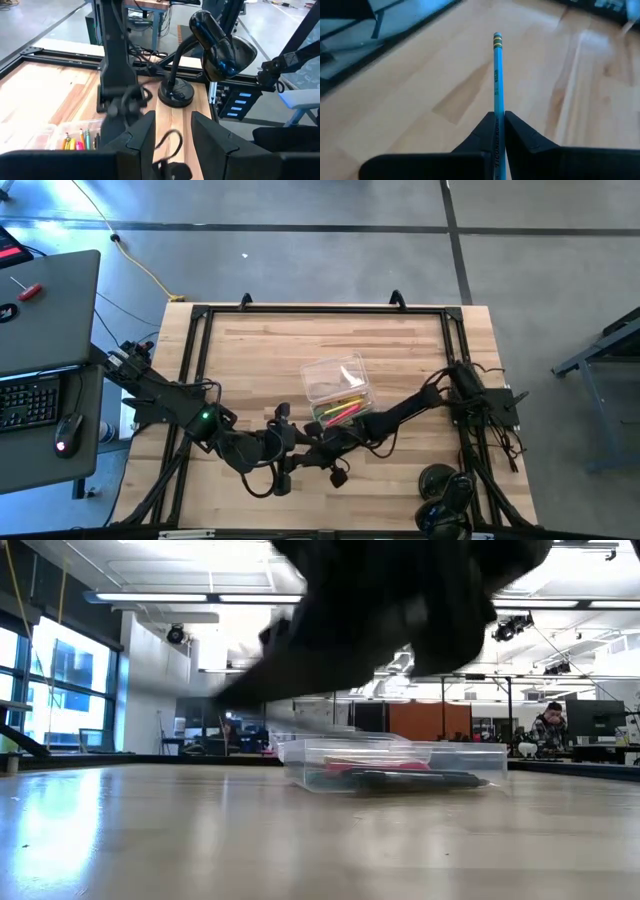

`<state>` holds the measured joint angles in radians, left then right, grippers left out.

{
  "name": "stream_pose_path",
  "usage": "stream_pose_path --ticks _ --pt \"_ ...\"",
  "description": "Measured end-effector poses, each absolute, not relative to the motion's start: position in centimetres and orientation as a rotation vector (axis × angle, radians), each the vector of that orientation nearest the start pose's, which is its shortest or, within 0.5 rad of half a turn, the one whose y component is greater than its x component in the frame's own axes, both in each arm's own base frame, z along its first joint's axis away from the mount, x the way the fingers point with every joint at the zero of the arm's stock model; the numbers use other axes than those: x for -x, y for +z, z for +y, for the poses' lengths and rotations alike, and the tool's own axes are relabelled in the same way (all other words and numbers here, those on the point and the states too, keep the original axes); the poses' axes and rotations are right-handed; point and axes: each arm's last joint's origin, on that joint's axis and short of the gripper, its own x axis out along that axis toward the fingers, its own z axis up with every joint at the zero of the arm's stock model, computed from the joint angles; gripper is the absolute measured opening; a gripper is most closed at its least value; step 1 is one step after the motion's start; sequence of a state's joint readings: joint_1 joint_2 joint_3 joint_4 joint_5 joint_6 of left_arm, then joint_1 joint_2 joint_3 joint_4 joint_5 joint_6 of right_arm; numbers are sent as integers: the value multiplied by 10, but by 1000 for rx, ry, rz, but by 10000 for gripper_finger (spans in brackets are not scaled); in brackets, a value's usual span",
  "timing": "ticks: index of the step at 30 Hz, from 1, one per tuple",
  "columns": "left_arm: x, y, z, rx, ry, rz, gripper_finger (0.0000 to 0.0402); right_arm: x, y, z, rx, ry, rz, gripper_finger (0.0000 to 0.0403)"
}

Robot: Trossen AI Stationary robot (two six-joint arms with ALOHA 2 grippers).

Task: Pick & place school supplies into a supply box
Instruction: Put the blue pencil into the supply box

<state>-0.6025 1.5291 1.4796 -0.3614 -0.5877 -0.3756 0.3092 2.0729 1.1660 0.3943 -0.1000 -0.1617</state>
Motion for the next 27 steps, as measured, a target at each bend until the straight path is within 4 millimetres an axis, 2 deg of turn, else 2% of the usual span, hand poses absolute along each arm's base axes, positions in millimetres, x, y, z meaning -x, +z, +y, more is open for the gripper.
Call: stream_pose_path --ticks 5,8,10,14,19,22,27 --pt "-290 379 -180 144 48 335 156 -394 169 120 280 440 509 12" --pt "-290 380 -180 155 47 325 156 -380 187 101 296 353 516 12" --pt "-290 380 -180 173 49 321 156 -366 191 83 300 270 528 12" --pt "-290 380 -180 174 50 326 156 -325 184 49 268 144 568 12" --pt "-290 379 -180 169 57 326 156 -278 167 18 293 23 570 12" --pt "-290 379 -179 161 91 318 156 -265 157 9 250 14 533 12" --pt "-290 380 -178 154 131 304 156 -258 142 7 203 42 570 12"
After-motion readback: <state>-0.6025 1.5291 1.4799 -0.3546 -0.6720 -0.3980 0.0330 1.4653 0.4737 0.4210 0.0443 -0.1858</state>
